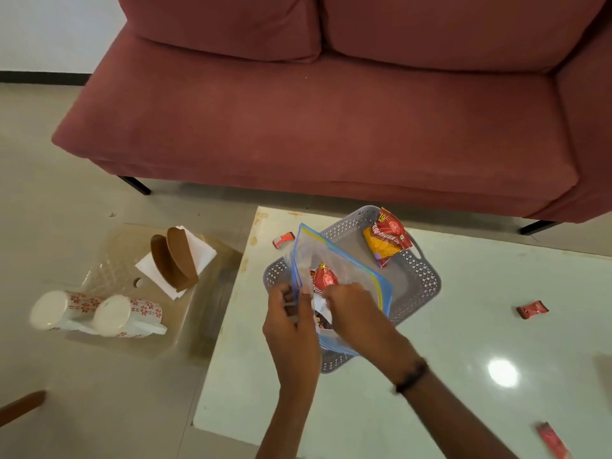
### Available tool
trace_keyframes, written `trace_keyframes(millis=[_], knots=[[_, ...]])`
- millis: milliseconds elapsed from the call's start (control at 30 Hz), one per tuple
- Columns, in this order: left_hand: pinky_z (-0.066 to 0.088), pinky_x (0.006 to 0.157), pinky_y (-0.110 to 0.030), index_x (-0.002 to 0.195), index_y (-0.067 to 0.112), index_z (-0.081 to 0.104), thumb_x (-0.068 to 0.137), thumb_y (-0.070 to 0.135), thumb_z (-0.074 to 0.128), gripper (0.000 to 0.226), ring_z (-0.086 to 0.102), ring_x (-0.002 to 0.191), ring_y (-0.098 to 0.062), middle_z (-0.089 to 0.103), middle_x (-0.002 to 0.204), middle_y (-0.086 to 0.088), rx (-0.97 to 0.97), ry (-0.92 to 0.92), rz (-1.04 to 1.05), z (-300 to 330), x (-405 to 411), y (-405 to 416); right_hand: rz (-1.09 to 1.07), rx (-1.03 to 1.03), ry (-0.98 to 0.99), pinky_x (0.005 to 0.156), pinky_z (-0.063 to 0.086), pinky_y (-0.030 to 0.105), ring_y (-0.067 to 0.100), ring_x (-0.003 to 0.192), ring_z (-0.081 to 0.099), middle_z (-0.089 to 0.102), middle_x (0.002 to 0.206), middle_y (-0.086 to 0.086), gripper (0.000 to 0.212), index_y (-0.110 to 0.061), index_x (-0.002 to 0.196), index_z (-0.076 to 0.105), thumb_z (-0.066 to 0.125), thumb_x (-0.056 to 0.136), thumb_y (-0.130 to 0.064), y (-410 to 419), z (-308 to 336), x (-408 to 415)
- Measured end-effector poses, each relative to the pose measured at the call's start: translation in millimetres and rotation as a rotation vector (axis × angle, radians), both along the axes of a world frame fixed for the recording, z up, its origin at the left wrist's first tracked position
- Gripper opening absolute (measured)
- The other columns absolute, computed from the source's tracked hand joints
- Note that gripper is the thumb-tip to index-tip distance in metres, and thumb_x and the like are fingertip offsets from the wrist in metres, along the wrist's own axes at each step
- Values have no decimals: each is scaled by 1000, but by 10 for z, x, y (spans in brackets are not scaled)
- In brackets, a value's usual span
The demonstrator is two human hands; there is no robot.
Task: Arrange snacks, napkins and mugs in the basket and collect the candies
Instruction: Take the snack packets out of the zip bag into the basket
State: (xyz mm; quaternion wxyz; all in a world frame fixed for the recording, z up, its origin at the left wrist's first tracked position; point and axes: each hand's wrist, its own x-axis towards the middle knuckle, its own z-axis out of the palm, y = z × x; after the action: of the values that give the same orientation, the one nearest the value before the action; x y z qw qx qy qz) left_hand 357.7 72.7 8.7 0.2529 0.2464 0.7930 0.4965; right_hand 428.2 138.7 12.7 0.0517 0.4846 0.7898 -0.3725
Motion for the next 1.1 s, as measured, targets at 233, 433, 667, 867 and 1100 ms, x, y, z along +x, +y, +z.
trace_keyframes(millis=[233, 433, 667, 867, 1100], knots=[[50, 66, -14, 109, 15, 57, 89, 28, 55, 24, 63, 82, -11, 60, 89, 15, -28, 54, 6, -57, 16, -81, -40, 111, -292, 96, 44, 34, 30, 118, 54, 53, 128, 18, 35, 3, 127, 41, 43, 93, -2, 288, -1015, -309], [52, 69, -18, 102, 24, 54, 88, 27, 57, 14, 65, 82, -15, 62, 90, 11, -28, 52, -7, -115, -27, -82, -149, 205, -293, 83, 50, 33, 27, 105, 62, 63, 112, 13, 21, -7, 111, 54, 47, 91, -3, 316, -1126, -276], [51, 68, -15, 105, 20, 58, 89, 28, 57, 18, 63, 80, -7, 64, 91, 9, -19, 55, -16, -120, -45, -62, -328, 184, -184, 84, 50, 35, 30, 107, 62, 61, 118, 15, 24, -4, 120, 49, 40, 98, -5, 287, -1103, -247], [53, 71, -20, 104, 17, 59, 89, 26, 57, 18, 61, 79, -2, 61, 87, 17, -13, 85, -21, -159, -82, -84, -265, 185, -231, 84, 48, 31, 26, 109, 60, 62, 118, 13, 25, -5, 116, 54, 38, 99, -9, 347, -1088, -222], [55, 69, -22, 106, 17, 59, 89, 28, 57, 20, 63, 80, -4, 62, 89, 15, -1, 113, -12, -173, -88, -76, -249, 213, -84, 69, 41, 27, 29, 100, 63, 64, 111, 14, 23, -5, 115, 51, 39, 95, -6, 226, -813, -200]])
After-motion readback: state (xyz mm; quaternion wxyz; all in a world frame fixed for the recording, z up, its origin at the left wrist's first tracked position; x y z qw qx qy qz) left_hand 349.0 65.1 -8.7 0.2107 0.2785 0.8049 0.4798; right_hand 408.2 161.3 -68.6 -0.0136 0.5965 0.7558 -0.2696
